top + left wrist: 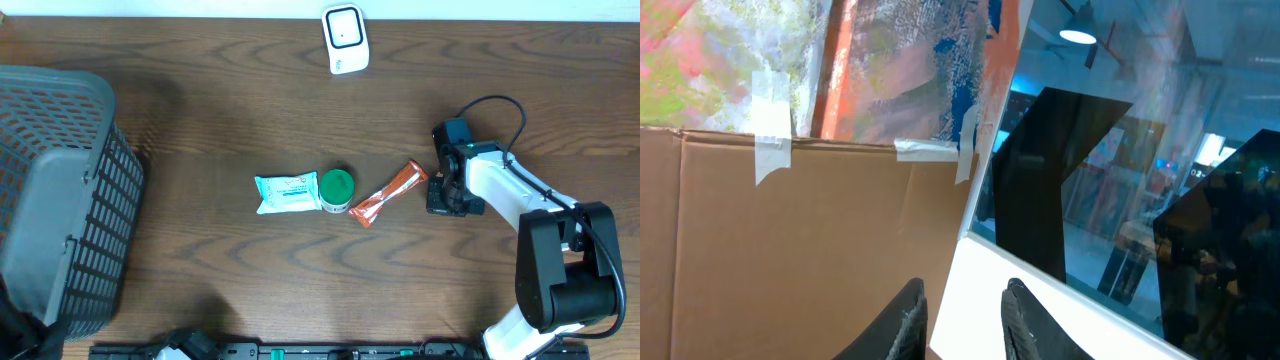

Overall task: Scan the item barcode
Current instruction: 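Lower the right gripper and grasp the Kleenex pack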

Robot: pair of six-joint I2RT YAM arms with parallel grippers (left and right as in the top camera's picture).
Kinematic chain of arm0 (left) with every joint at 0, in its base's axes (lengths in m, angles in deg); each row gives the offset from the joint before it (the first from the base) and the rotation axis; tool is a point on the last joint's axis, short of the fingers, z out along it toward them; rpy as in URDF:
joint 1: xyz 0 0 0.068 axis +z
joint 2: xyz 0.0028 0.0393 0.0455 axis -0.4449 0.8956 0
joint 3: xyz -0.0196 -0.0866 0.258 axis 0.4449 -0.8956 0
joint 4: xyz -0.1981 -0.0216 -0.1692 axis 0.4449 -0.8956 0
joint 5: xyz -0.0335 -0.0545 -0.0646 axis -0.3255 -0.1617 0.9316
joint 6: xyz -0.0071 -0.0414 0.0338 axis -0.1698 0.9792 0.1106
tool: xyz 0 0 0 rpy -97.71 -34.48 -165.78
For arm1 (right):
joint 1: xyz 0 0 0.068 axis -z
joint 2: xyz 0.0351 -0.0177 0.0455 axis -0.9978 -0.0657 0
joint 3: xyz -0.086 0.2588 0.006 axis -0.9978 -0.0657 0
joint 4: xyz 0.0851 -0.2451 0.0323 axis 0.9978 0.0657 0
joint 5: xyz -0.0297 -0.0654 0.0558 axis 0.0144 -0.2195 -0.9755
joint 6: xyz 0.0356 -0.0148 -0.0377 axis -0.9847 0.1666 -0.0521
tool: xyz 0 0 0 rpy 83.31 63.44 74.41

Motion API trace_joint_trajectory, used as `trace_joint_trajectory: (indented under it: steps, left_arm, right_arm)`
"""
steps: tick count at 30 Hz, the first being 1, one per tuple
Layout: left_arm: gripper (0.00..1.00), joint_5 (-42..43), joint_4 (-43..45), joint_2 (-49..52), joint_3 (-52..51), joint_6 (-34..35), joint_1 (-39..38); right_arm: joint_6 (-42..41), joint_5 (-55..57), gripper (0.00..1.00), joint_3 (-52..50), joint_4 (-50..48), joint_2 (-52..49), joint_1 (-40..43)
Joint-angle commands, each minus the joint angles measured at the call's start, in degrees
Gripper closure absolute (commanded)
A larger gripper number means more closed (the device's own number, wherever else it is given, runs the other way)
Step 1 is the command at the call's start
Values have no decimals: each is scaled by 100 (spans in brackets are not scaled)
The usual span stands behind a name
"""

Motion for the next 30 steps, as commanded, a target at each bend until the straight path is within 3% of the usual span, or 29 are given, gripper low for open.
trace_joint_trajectory:
  steps: [1, 4, 6, 8, 11, 14, 19, 21, 30]
  left_arm:
    - [74, 15, 24, -11, -129, 52, 9]
    - [73, 55, 22, -11, -245, 50, 9]
    - [73, 55, 22, -11, -293, 48, 9]
    - [69, 39, 20, -11, -299, 46, 9]
    - [68, -57, 22, -48, -299, 48, 9]
    - [68, -61, 15, -101, -302, 22, 9]
    - [68, -42, -66, -341, -407, 26, 162]
    - [68, 9, -68, -522, -562, 52, 306]
    - [64, 704, -74, -2059, -2194, 669, 1799]
  right_arm:
    - [221, -96, 99, 254, 37, 37, 48]
    - [216, -446, 97, 837, 717, 39, 39]
    - [192, -651, 89, 1403, 1355, 46, 39]
    - [59, -673, 72, 1989, 2044, 57, 31]
    - [26, -673, 3, 2758, 2927, 63, -9]
    - [254, -669, 1, 3204, 3368, 66, 15]
    - [1082, -671, 1, 3309, 3421, 63, 83]
    - [1047, -697, 1, 3311, 3362, 63, 87]
    - [1036, -713, 1, 3307, 3025, 63, 87]
